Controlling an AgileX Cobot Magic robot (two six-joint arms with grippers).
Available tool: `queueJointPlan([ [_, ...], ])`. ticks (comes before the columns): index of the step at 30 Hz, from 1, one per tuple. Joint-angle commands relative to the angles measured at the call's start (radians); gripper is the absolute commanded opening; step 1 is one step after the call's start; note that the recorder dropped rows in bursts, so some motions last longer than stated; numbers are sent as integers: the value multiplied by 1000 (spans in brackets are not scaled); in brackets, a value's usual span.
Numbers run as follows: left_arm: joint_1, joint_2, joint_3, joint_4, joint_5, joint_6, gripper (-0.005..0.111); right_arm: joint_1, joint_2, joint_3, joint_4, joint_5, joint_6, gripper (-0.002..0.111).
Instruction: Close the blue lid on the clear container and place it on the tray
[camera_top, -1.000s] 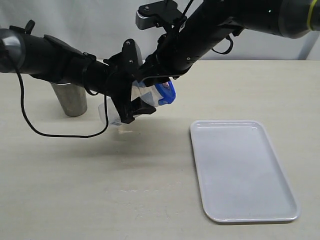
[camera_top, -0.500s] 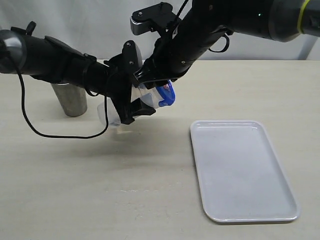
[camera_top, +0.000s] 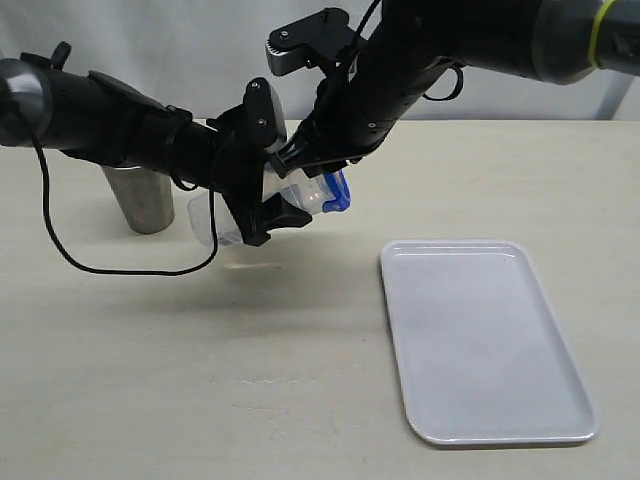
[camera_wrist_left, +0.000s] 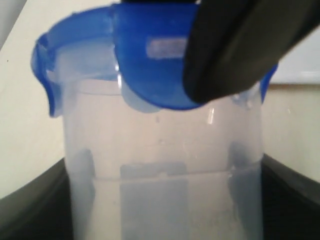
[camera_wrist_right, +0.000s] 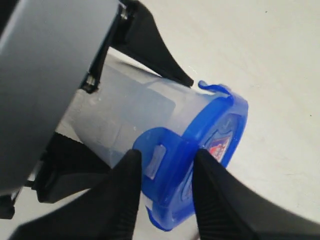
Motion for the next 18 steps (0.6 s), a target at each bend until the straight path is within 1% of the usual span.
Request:
queueJointPlan([
  [1, -10, -36, -13, -51, 115, 11, 0, -11, -17, 0, -15, 1, -89, 29],
  [6, -10, -36, -13, -57, 106, 9, 0, -11, -71, 0, 4, 3, -91, 30],
  [13, -10, -36, -13, -57, 106, 5, 0, -11, -123, 0, 6, 5, -96, 47],
  [15, -10, -36, -13, -57, 106, 5, 0, -11, -136, 0, 6, 5, -98, 49],
  [18, -10, -36, -13, -61, 102, 5, 0, -11, -157, 0, 6, 3, -98, 49],
])
